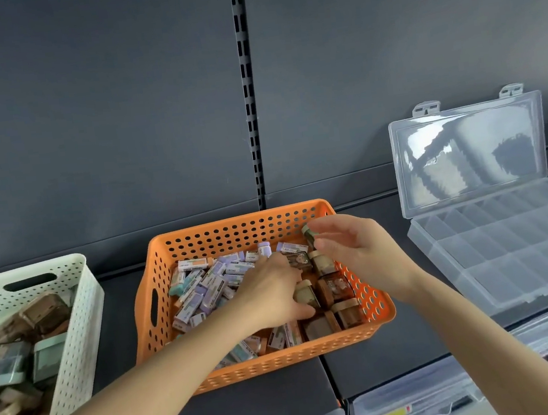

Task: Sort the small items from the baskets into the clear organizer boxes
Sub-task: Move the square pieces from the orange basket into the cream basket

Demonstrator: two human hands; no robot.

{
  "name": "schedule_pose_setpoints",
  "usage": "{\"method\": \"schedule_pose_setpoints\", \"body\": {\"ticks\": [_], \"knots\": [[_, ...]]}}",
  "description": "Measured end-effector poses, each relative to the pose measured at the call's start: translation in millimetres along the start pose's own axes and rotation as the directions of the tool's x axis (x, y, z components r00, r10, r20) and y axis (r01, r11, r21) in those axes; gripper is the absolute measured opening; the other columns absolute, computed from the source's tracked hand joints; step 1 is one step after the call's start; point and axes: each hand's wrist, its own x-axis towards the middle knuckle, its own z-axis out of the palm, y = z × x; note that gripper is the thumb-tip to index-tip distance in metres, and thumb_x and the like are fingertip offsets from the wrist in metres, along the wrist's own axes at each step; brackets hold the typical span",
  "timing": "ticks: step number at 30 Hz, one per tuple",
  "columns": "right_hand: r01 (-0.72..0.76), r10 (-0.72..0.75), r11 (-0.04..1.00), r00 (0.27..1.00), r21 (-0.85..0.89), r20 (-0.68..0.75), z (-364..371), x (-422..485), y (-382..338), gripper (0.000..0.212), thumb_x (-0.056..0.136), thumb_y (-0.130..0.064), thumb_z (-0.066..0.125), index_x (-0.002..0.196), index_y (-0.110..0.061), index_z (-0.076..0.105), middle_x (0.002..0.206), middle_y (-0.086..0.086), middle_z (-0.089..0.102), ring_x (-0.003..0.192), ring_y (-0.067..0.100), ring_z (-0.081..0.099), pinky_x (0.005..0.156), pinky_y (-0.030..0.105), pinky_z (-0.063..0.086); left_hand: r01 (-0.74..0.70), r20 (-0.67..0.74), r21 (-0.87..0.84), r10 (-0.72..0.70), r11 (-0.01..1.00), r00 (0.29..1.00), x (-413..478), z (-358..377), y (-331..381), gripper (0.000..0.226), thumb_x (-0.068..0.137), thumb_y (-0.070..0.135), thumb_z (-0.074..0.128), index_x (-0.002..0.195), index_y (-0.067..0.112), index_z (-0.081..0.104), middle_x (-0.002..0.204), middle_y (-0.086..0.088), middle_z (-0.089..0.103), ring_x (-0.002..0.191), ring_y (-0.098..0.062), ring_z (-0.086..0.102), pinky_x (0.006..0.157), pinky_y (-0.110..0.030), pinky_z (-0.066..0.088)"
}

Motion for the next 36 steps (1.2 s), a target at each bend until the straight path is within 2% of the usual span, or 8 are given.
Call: {"method": "schedule_pose_setpoints", "body": {"ticks": [5, 9, 12, 16, 20, 28, 32, 36], "knots": [[0.004, -0.003, 0.998, 1.000, -0.062, 0.008, 1, -1, 1, 0.034, 0.093, -0.021, 0.059, 0.126, -0.021, 0.060, 0.116, -0.016, 0.064, 0.113, 0.004, 0.058, 0.096, 0.029, 0.049, -0.038, -0.102, -0.013, 0.037, 0.999, 0.994, -12, -6, 3, 0.040, 0.070, 0.045, 0.071, 0.089, 0.016, 0.049, 0.080, 0.003, 0.055, 0.076, -0.019, 0.052, 0.073, -0.035, 0.041], [0.021, -0.017, 0.987, 1.000, -0.158, 0.023, 3, -1, 1, 0.035, 0.092, -0.023, 0.060, 0.127, -0.024, 0.058, 0.118, -0.016, 0.062, 0.114, 0.003, 0.057, 0.094, 0.025, 0.048, -0.008, -0.160, -0.353, -0.052, 0.936, 0.986, -23, -17, -3, 0.046, 0.069, 0.035, 0.079, 0.097, 0.019, 0.046, 0.090, 0.004, 0.060, 0.080, -0.014, 0.059, 0.068, -0.035, 0.052], [0.076, -0.057, 0.948, 0.996, -0.308, 0.070, 8, 4, -1, 0.036, 0.093, -0.024, 0.058, 0.129, -0.024, 0.057, 0.123, -0.012, 0.060, 0.113, 0.004, 0.054, 0.092, 0.022, 0.045, -0.015, -0.314, -0.478, -0.155, 0.878, 0.937, -32, -25, -16, 0.041, 0.072, 0.020, 0.079, 0.101, 0.020, 0.051, 0.099, 0.008, 0.056, 0.087, -0.009, 0.055, 0.072, -0.026, 0.050], [0.214, -0.121, 0.834, 0.970, -0.508, 0.209, 18, 18, -4, 0.038, 0.093, -0.023, 0.057, 0.131, -0.020, 0.055, 0.130, -0.006, 0.057, 0.117, 0.011, 0.053, 0.091, 0.018, 0.038, 0.000, -0.398, -0.540, -0.255, 0.842, 0.882, -50, -30, -39, 0.040, 0.075, 0.013, 0.076, 0.109, 0.024, 0.057, 0.105, 0.010, 0.056, 0.091, -0.009, 0.053, 0.070, -0.019, 0.042], [0.284, -0.043, 0.695, 0.934, -0.661, 0.355, 34, 37, 0, 0.046, 0.089, -0.019, 0.061, 0.134, -0.018, 0.050, 0.136, 0.001, 0.051, 0.124, 0.023, 0.049, 0.101, 0.032, 0.043, 0.045, -0.396, -0.555, -0.311, 0.831, 0.864, -62, -27, -52, 0.050, 0.078, 0.011, 0.074, 0.123, 0.024, 0.057, 0.117, 0.008, 0.057, 0.102, -0.010, 0.053, 0.083, -0.022, 0.041], [0.291, 0.092, 0.478, 0.922, -0.829, 0.377, 58, 56, 7, 0.028, 0.087, -0.014, 0.059, 0.114, -0.014, 0.057, 0.119, 0.007, 0.057, 0.106, 0.025, 0.056, 0.088, 0.033, 0.048, 0.049, -0.405, -0.539, -0.309, 0.841, 0.861, -76, -27, -57, 0.051, 0.081, 0.020, 0.073, 0.128, 0.026, 0.054, 0.119, 0.014, 0.054, 0.101, -0.002, 0.048, 0.072, -0.005, 0.033], [0.282, 0.043, 0.513, 0.935, -0.811, 0.353, 57, 55, 8, 0.027, 0.085, -0.021, 0.063, 0.111, -0.014, 0.059, 0.113, 0.003, 0.058, 0.103, 0.023, 0.056, 0.086, 0.032, 0.049, 0.029, -0.417, -0.550, -0.304, 0.835, 0.857, -83, -29, -58, 0.053, 0.082, 0.024, 0.072, 0.130, 0.027, 0.052, 0.120, 0.017, 0.052, 0.104, 0.000, 0.046, 0.073, -0.004, 0.032], [0.287, -0.108, 0.679, 0.950, -0.675, 0.294, 53, 51, -10, 0.011, 0.080, -0.021, 0.065, 0.090, -0.024, 0.061, 0.093, -0.006, 0.060, 0.087, 0.015, 0.058, 0.072, 0.026, 0.050, 0.018, -0.453, -0.563, -0.327, 0.826, 0.829, -98, -37, -64, 0.053, 0.082, 0.019, 0.071, 0.131, 0.027, 0.052, 0.125, 0.011, 0.055, 0.105, -0.002, 0.050, 0.077, -0.007, 0.036]]}}
